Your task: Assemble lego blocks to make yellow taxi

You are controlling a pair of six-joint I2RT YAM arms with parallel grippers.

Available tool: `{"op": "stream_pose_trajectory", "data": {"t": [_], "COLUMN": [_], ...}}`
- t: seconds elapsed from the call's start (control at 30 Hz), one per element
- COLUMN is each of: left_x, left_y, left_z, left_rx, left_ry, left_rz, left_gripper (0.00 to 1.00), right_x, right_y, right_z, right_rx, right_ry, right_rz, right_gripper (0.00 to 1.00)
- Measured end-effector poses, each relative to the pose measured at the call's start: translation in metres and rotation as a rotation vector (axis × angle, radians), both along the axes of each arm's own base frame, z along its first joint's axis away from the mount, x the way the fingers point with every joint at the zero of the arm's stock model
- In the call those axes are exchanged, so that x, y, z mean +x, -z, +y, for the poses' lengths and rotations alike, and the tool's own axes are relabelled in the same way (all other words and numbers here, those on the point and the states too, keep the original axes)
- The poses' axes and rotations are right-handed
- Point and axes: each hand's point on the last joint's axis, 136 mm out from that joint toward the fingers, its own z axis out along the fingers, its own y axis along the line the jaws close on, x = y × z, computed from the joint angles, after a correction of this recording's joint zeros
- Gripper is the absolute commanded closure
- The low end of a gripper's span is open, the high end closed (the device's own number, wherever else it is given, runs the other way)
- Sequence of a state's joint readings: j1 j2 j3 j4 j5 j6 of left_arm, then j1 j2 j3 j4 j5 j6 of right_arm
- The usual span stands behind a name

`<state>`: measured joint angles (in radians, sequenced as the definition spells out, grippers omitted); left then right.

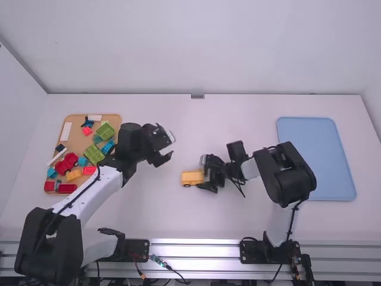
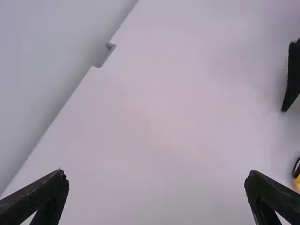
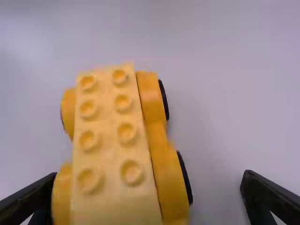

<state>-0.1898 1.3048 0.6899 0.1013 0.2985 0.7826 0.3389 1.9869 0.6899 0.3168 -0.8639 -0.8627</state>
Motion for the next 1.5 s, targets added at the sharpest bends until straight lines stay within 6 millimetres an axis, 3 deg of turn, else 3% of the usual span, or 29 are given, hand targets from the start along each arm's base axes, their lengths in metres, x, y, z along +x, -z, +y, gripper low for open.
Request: {"op": "stream_pose_trajectory", "data": {"t": [0.27, 0.57, 0.8, 0.83, 1.0, 1.13, 1.37, 1.5], "left_x": [0.002, 0.012, 0.014, 0.013, -0.001, -0.002, -0.005, -0.001], "left_y": [-0.002, 0.003, 0.005, 0.007, 0.020, 0.019, 0.019, 0.021], "left_z": [0.001, 0.032, 0.043, 0.044, 0.034, 0.027, 0.022, 0.036], "left_rx": [-0.029, -0.194, -0.237, -0.256, -0.331, -0.394, -0.501, -0.657], "left_ry": [-0.032, -0.394, -0.503, -0.527, -0.533, -0.536, -0.588, -0.802], "left_rz": [0.009, 0.116, 0.132, 0.152, 0.274, 0.308, 0.375, 0.421], "left_gripper": [0.01, 0.01, 0.01, 0.01, 0.01, 0.01, 0.01, 0.01], "right_x": [-0.011, -0.001, 0.027, 0.034, 0.051, 0.059, 0.059, 0.060], "right_y": [-0.001, 0.000, -0.031, -0.042, -0.072, -0.089, -0.091, -0.091], "right_z": [-0.027, -0.078, -0.109, -0.115, -0.120, -0.119, -0.114, -0.115], "right_rx": [-0.170, -0.488, -0.598, -0.604, -0.566, -0.532, -0.524, -0.526], "right_ry": [0.030, 0.233, 0.455, 0.516, 0.625, 0.666, 0.660, 0.661], "right_rz": [0.021, 0.022, -0.085, -0.115, -0.196, -0.245, -0.258, -0.259], "right_gripper": [0.01, 0.01, 0.01, 0.01, 0.01, 0.01, 0.01, 0.01]}}
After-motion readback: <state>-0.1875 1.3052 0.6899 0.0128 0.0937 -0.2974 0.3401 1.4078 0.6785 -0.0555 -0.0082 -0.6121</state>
